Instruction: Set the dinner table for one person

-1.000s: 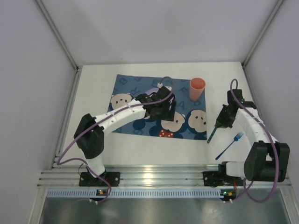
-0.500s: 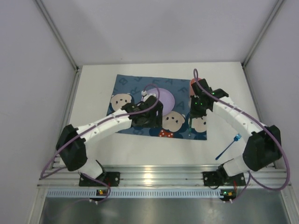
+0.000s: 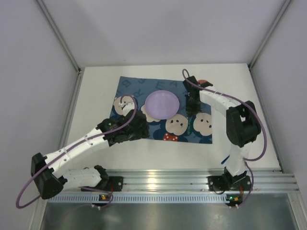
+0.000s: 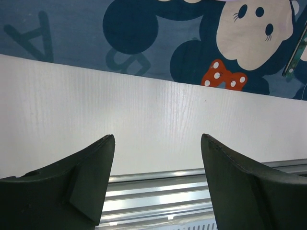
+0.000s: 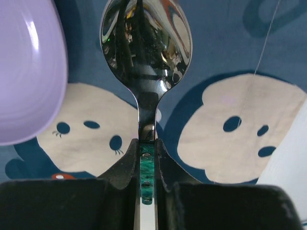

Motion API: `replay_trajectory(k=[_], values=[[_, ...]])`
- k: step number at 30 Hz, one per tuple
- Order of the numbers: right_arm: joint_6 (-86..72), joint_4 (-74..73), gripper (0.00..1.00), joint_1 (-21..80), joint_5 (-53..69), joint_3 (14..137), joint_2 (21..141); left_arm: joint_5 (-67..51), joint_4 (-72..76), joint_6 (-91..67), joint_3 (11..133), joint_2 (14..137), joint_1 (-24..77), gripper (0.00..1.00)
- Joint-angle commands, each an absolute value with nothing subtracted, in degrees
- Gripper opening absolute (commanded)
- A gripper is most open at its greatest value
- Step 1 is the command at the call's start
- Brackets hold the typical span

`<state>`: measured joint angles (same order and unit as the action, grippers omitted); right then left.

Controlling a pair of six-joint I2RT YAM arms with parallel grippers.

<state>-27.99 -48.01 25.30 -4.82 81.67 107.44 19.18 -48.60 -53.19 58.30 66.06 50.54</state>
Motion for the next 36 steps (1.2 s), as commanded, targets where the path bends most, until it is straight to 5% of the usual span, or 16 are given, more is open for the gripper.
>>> replay_trajectory(k=[1, 3, 9, 25, 36], values=[[-26.90, -46.05, 0.00, 25.75, -5.98, 87.01, 110.90, 21.80, -50.97, -55.46, 57.48, 64.07, 50.36, 0.78], [-26.98, -46.14, 0.00, 25.75, -6.06, 88.41, 112.58, 22.06, -51.24, -55.37, 57.57, 63.90, 50.45, 0.78], [-27.33, -45.88, 0.28, 25.84, -6.33, 88.33, 114.79, 22.15, -49.93, -53.53, 58.88, 66.26, 50.27, 0.78], [-29.18, -49.48, 0.38, 26.72, -6.76, 87.80, 98.44, 15.13, -40.08, -41.58, 69.60, 83.75, 47.99, 0.78], [-26.37, -51.59, 0.46, 23.99, -7.03, 94.83, 102.04, 11.61, -38.50, -37.18, 73.83, 88.24, 44.92, 0.78]])
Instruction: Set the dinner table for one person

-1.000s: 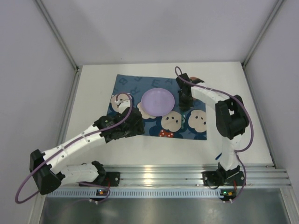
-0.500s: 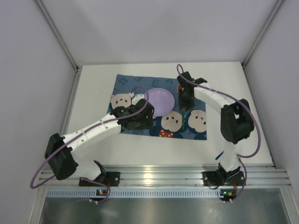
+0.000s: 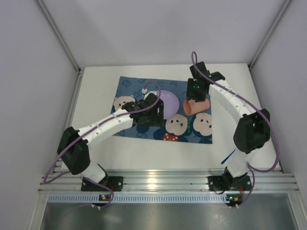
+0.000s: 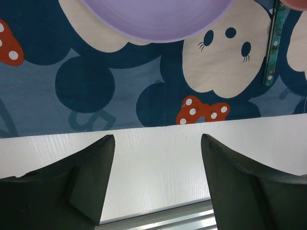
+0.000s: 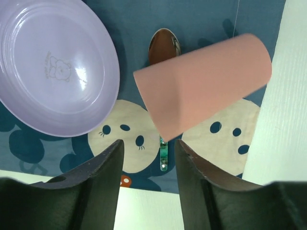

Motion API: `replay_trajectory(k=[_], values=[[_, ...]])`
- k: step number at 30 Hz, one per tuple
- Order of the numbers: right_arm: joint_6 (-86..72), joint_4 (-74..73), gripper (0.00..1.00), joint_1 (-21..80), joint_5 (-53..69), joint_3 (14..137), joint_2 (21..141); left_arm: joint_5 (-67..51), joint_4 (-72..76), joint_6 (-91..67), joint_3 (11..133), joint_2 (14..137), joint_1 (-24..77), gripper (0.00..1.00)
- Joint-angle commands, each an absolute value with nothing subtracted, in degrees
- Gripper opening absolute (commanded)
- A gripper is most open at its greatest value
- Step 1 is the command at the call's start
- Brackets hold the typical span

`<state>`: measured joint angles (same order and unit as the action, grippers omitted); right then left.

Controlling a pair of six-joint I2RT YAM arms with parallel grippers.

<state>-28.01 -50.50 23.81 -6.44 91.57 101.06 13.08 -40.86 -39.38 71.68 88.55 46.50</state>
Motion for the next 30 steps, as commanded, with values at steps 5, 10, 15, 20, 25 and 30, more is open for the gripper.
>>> replay_trajectory(k=[5, 10, 15, 20, 25, 30], values=[[-23.65, -52.64, 0.56, 25.92, -12.11, 95.27, 104.85, 10.46, -37.80, -37.70, 71.55, 86.66, 42.81, 0.77], [-20.93, -57.56, 0.56, 27.77, -19.59, 99.75, 110.82, 10.72, -37.27, -39.11, 67.51, 83.77, 42.10, 0.77], [-19.16, -62.13, 0.56, 28.56, -26.27, 100.11, 111.36, 10.99, -36.30, -40.95, 63.64, 80.34, 40.96, 0.77], [-17.85, -63.46, 0.57, 28.65, -27.17, 95.90, 105.04, 11.95, -36.21, -43.06, 60.39, 77.88, 40.78, 0.77], [-14.77, -64.06, 0.70, 30.84, -23.64, 94.05, 93.26, 11.25, -36.30, -44.21, 58.62, 76.55, 40.78, 0.77], [-16.43, -69.00, 0.80, 31.29, -21.71, 84.49, 87.64, 10.46, -37.70, -44.56, 59.59, 77.17, 40.78, 0.77]])
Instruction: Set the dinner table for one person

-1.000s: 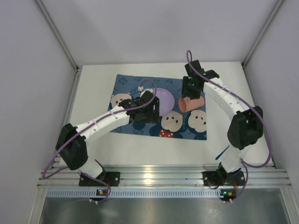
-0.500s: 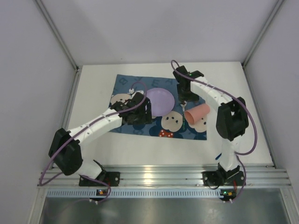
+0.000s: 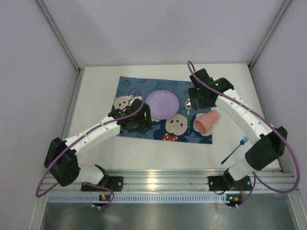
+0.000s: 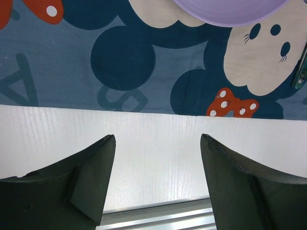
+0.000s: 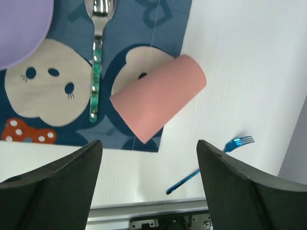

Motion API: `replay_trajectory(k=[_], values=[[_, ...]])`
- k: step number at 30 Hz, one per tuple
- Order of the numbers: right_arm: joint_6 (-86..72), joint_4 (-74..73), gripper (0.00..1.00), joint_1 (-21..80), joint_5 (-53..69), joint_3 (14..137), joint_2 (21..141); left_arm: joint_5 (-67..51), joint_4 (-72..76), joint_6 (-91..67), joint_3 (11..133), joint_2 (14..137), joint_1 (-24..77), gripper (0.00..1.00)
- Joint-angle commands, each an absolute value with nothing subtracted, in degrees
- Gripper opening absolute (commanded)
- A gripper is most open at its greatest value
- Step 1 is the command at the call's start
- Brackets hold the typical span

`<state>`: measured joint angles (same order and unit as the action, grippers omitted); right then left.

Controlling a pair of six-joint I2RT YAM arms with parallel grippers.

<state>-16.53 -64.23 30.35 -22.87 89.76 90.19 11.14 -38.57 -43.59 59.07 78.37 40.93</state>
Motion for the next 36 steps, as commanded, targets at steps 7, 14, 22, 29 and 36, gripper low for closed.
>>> replay_trajectory(k=[7, 14, 22, 29, 36], values=[[-17.40, -63.64, 0.81, 34.01, -20.13, 72.78, 84.90, 9.23, -37.79, -45.61, 58.89, 75.94, 40.96, 0.76], [-16.26, -62.49, 0.80, 34.80, -26.09, 75.05, 89.64, 9.23, -39.02, -47.63, 55.90, 71.20, 41.04, 0.75], [-14.94, -60.21, 0.81, 34.72, -36.12, 76.90, 97.99, 10.89, -42.18, -50.27, 50.46, 63.02, 41.04, 0.75], [-16.43, -58.54, 0.67, 34.72, -40.33, 79.36, 104.59, 11.69, -44.56, -50.80, 49.83, 59.94, 41.04, 0.75], [-16.35, -58.10, 0.03, 34.72, -44.03, 79.72, 102.14, 11.52, -44.39, -50.36, 50.01, 60.38, 41.13, 0.75]])
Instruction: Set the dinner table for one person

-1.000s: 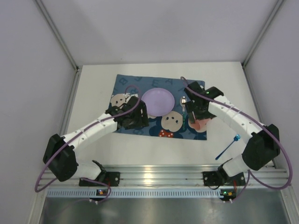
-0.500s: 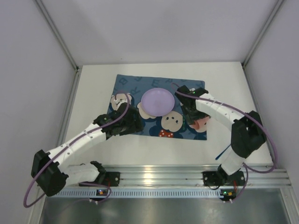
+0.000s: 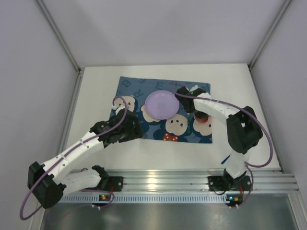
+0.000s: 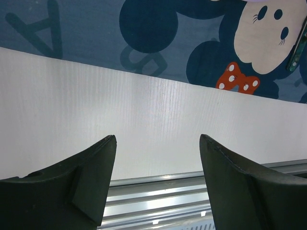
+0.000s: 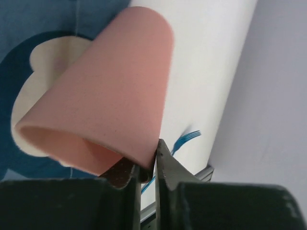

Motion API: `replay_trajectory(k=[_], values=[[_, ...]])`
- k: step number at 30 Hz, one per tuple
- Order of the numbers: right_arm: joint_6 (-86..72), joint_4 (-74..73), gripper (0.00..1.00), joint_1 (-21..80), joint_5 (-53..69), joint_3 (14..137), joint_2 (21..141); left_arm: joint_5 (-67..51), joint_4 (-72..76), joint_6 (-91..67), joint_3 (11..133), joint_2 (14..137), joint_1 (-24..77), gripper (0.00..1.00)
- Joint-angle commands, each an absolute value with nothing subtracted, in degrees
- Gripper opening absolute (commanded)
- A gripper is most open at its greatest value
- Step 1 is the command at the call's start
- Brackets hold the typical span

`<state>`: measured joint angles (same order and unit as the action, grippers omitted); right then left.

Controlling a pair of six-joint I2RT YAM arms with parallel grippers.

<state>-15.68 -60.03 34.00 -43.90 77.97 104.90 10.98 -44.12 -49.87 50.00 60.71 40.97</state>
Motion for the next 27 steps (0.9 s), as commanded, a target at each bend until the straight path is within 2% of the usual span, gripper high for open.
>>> replay_trajectory(k=[1, 9, 16, 23, 27], values=[[-16.35, -58.10, 0.00, 34.63, -44.03, 79.63, 101.61, 11.25, -44.04, -50.27, 50.10, 60.64, 41.05, 0.75], [-16.70, -60.90, 0.00, 32.17, -46.05, 82.26, 94.67, 9.84, -42.19, -47.99, 54.22, 66.70, 41.05, 0.75], [-15.91, -67.49, 0.00, 27.08, -41.23, 97.17, 91.67, 10.46, -40.87, -46.50, 56.25, 69.52, 41.05, 0.75], [-15.64, -64.43, 0.00, 18.99, -16.48, 103.88, 90.44, 9.84, -40.08, -44.04, 60.20, 75.05, 41.04, 0.75], [-16.43, -62.75, 0.00, 16.26, -8.28, 105.46, 93.60, 10.11, -40.16, -42.10, 63.80, 77.87, 41.04, 0.75]])
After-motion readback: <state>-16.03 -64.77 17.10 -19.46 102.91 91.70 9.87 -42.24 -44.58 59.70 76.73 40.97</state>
